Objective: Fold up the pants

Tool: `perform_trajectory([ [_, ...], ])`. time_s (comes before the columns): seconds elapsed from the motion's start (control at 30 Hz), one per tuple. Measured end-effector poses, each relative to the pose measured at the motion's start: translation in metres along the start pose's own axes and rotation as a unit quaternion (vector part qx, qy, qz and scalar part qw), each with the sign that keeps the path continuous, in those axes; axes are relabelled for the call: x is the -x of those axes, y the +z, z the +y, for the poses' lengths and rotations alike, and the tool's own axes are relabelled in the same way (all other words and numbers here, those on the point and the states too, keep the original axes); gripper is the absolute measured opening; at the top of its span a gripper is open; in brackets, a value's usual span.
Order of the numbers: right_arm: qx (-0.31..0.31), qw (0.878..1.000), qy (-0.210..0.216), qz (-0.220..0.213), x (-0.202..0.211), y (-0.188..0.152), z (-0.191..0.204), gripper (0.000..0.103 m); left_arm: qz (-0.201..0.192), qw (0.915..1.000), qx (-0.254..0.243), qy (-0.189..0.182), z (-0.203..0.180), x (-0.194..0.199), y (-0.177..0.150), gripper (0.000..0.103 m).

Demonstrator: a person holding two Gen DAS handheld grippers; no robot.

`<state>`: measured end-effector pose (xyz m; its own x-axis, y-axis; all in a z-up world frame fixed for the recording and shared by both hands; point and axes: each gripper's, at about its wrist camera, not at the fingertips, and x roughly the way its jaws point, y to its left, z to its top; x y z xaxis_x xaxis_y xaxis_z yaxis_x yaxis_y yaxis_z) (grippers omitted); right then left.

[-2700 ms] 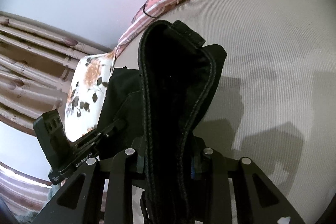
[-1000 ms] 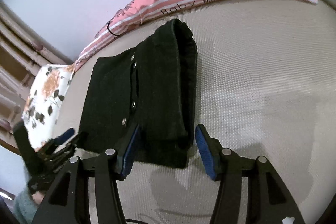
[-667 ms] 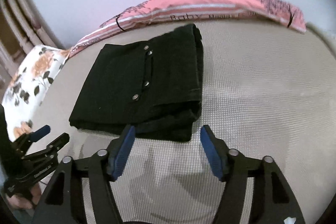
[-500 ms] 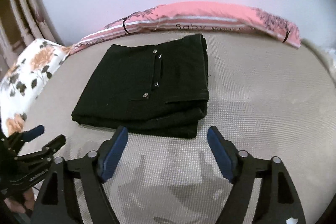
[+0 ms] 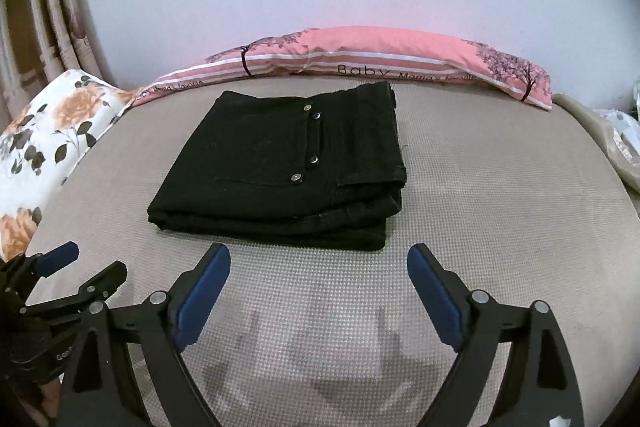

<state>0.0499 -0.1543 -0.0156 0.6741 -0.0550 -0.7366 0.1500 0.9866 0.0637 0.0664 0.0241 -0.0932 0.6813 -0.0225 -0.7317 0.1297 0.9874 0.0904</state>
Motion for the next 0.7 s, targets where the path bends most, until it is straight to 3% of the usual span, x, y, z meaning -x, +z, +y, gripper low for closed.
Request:
perform_trajectory([
  [0.27,0.012,1.0,0.008,0.013,-0.003,-0.005,0.01,0.089,0.001,1.0,0.003,0.0,-0.003,0.0,-0.003,0.071],
  [0.4,-0.007,0.999,0.023,0.041,-0.01,-0.007,0.005,0.089,0.005,1.0,0.008,0.001,-0.002,-0.001,-0.004,0.071],
  [0.7,0.003,0.999,0.016,0.051,-0.013,-0.01,0.006,0.089,0.011,0.9999,0.01,-0.001,-0.003,-0.005,-0.005,0.071],
])
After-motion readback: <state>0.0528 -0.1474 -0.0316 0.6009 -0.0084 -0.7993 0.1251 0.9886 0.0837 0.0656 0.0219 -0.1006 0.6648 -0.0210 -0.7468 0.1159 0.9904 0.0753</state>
